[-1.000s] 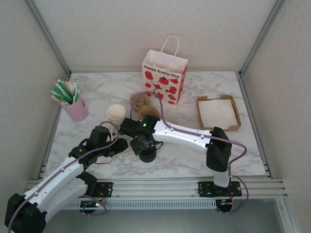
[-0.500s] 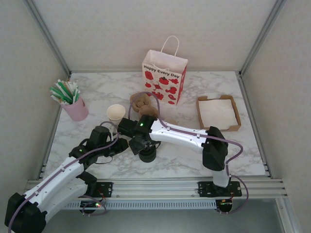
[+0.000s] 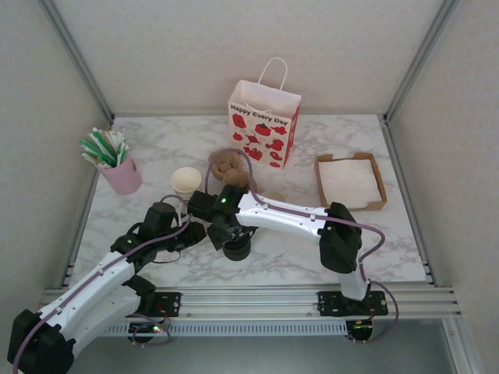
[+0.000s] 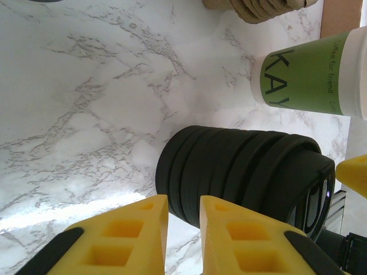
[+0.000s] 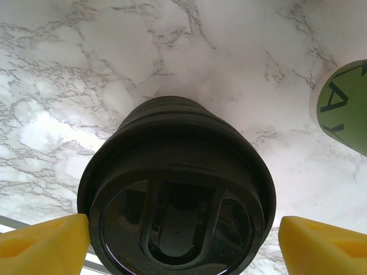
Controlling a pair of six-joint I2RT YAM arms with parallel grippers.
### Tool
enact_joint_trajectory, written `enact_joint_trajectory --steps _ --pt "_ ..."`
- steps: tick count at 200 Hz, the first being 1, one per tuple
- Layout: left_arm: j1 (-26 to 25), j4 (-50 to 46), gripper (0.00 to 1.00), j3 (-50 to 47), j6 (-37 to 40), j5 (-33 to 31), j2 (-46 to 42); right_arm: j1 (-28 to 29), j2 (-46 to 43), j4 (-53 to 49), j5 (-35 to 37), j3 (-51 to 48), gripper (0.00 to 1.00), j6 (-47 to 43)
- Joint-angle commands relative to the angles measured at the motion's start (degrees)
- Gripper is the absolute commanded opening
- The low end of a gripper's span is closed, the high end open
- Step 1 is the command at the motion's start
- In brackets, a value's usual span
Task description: Pack the takeout coffee
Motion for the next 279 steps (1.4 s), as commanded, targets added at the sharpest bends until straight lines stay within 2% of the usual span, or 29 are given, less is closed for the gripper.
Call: enact_joint_trajectory --steps 1,59,110,176,212,279 --pt "0.2 1.1 0.21 -0.9 -0.5 0.7 0.2 0.7 1.4 -1.4 1.1 1.8 0.84 1.0" --pt "0.2 1.1 0.21 -0.9 -0.5 0.7 0.1 0.7 1.8 -1.3 0.9 1.8 0.81 0.9" --pt "0.2 1.2 0.21 -0.9 -0.5 0.7 0.2 0.6 2.3 -1.0 0.5 1.8 0.83 0.7" --pt "0.2 1.4 0.21 -0.9 -0.4 1.0 0.4 0.6 1.6 -0.9 0.5 1.6 0.76 0.8" --pt "0.2 4.0 0.21 -2.1 -0.8 4.2 1.0 0.6 0.6 -0.5 0.8 1.2 0.74 1.0" --pt "0.1 18.6 0.21 -9.1 -6.1 13.2 3.0 0.0 -1.2 1.7 -0.5 -1.1 0.74 1.4"
